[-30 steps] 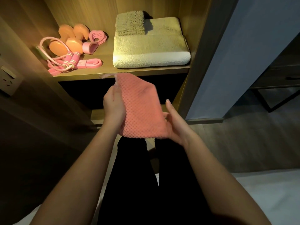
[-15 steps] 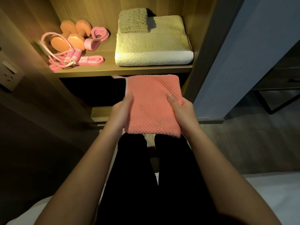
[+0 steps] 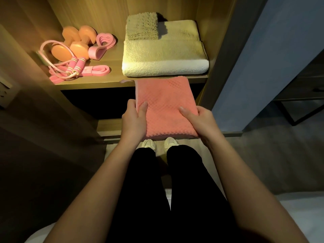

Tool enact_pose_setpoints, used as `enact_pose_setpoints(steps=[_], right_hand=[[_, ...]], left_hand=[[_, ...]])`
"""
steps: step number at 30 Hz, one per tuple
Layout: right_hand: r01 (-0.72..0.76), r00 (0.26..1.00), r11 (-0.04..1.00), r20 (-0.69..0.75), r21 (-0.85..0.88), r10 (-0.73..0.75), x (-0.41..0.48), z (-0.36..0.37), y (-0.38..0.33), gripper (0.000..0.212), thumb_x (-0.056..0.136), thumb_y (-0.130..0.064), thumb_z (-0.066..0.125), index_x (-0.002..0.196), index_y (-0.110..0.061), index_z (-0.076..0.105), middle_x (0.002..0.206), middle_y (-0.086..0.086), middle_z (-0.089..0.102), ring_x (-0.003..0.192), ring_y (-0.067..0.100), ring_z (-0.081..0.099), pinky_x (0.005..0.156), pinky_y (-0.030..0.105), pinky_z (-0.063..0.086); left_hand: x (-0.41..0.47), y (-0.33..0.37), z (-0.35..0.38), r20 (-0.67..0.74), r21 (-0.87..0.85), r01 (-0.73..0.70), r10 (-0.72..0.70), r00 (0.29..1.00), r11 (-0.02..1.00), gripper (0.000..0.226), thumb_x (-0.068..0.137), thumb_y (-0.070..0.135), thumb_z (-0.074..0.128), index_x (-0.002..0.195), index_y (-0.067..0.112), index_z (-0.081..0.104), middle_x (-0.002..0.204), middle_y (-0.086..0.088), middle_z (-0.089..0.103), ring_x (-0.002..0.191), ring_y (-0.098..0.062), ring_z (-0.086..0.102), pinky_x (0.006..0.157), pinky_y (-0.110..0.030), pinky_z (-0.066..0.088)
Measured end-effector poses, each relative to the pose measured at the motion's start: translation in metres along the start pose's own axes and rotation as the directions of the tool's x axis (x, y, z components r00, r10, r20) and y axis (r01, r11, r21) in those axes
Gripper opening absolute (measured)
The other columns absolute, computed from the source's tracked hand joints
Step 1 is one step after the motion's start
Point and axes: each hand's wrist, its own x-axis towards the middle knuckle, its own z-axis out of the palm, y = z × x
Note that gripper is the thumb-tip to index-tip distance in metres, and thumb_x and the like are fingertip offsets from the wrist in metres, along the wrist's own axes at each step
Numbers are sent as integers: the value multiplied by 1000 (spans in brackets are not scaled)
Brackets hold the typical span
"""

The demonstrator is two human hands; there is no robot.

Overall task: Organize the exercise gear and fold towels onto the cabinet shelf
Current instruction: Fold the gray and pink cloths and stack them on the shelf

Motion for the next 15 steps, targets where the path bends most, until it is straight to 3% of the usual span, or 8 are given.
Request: enact_pose_setpoints(steps=[2, 4, 7, 10, 13, 15], right_hand=[[-209, 968, 914, 207, 347, 143, 8, -2, -7, 43, 76, -28, 78, 112, -9, 62, 88, -1, 75, 75, 12, 72, 59, 24, 56], [-313, 930, 777, 342, 546, 134, 22, -4, -17, 42, 72, -12, 75, 112, -8, 61, 87, 4, 74, 74, 14, 70, 59, 25, 56], [-241, 967, 653, 235, 718, 99, 53, -8, -39, 35, 83, 5, 63, 117, -2, 59, 101, 12, 68, 82, 18, 69, 75, 30, 58], [-134, 990, 454, 95, 881, 108, 88, -6, -61, 33, 88, 0, 61, 121, -5, 59, 109, 13, 67, 95, 22, 65, 91, 34, 53], [-66, 996, 199, 53, 978, 68, 123, -2, -78, 18, 92, -8, 61, 109, -10, 63, 100, 11, 73, 99, 23, 65, 91, 33, 52], [-21, 998, 152, 13, 988, 59, 146, -1, -85, 14, 92, -11, 61, 106, -13, 63, 91, 8, 75, 96, 21, 65, 87, 29, 53]], left_hand=[[17, 9, 1, -15, -33, -24, 23, 1000, 999, 18, 102, 41, 41, 103, 23, 44, 87, 21, 49, 77, 5, 50, 57, -18, 37], [40, 21, 4, -34, -53, -55, 54, 998, 997, 20, 102, 42, 41, 103, 22, 45, 87, 19, 50, 76, 5, 50, 55, -17, 35], [78, 41, 13, -50, -91, -101, 97, 994, 991, 21, 102, 41, 41, 102, 21, 44, 85, 16, 52, 73, 2, 51, 50, -14, 37], [118, 62, 35, -39, -191, -85, 79, 996, 978, 20, 102, 39, 42, 102, 19, 44, 86, 15, 52, 73, 1, 51, 46, -4, 37], [162, 82, 64, -28, -250, -67, 62, 998, 966, 18, 103, 38, 42, 103, 21, 44, 86, 17, 50, 74, 4, 49, 49, -8, 38], [190, 90, 82, -41, -269, -63, 54, 998, 961, 17, 103, 37, 42, 101, 20, 44, 84, 16, 50, 73, 3, 48, 51, -11, 38]])
